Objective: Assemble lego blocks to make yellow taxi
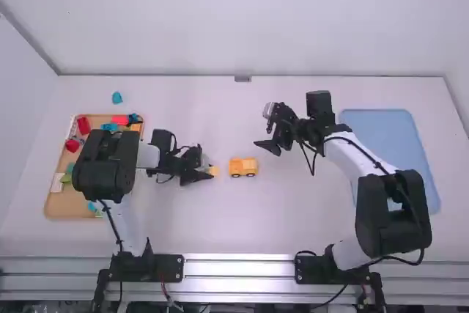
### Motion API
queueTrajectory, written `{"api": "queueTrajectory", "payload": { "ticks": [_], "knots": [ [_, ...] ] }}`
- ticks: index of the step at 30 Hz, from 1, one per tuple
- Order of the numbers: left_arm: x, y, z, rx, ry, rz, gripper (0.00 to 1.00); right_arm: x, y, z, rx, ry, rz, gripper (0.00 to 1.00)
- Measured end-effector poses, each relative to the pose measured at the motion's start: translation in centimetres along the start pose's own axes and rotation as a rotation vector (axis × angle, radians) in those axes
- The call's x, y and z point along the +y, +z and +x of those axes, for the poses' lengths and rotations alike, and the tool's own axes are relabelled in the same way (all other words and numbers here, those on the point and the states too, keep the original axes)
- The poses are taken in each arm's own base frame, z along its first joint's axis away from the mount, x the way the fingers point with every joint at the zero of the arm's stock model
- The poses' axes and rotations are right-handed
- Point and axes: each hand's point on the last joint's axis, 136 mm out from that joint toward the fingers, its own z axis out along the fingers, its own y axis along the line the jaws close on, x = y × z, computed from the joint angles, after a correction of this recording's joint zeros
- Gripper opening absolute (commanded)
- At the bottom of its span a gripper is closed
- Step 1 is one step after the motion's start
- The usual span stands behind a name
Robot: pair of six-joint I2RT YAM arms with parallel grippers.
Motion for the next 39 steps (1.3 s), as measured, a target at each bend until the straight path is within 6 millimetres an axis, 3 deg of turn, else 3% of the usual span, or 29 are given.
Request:
{"api": "queueTrajectory", "payload": {
  "ticks": [5, 7, 14, 17, 23, 32, 39],
  "knots": [
    [0.4, -0.7, -1.0, 0.018, -0.045, 0.004, 0.07, 0.1, -0.4, 0.9, 0.023, 0.043, -0.005, 0.98],
    [0.8, -1.2, -2.6, 0.007, -0.012, -0.002, 0.1, 0.7, -0.7, 2.0, 0.062, 0.063, -0.02, 0.98],
    [1.0, -0.6, -5.2, -0.02, 0.09, 0.006, 0.08, 2.6, -0.2, 4.1, 0.071, -0.059, -0.065, 0.98],
    [0.9, 0.5, -6.4, -0.034, 0.146, 0.016, 0.06, 3.3, 1.6, 5.9, -0.006, -0.123, -0.088, 0.98],
    [1.2, 1.8, -8.0, -0.059, 0.167, 0.009, 0.05, 4.4, 3.9, 8.4, -0.095, -0.086, -0.151, 0.98],
    [0.3, 3.6, -8.8, -0.031, 0.103, 0.033, 0.03, 7.0, 5.4, 10.3, -0.217, -0.036, -0.274, 0.98],
    [0.4, 3.8, -8.5, -0.006, 0.061, 0.022, 0.03, 8.7, 6.5, 10.1, -0.239, -0.061, -0.328, 0.98]
  ]
}}
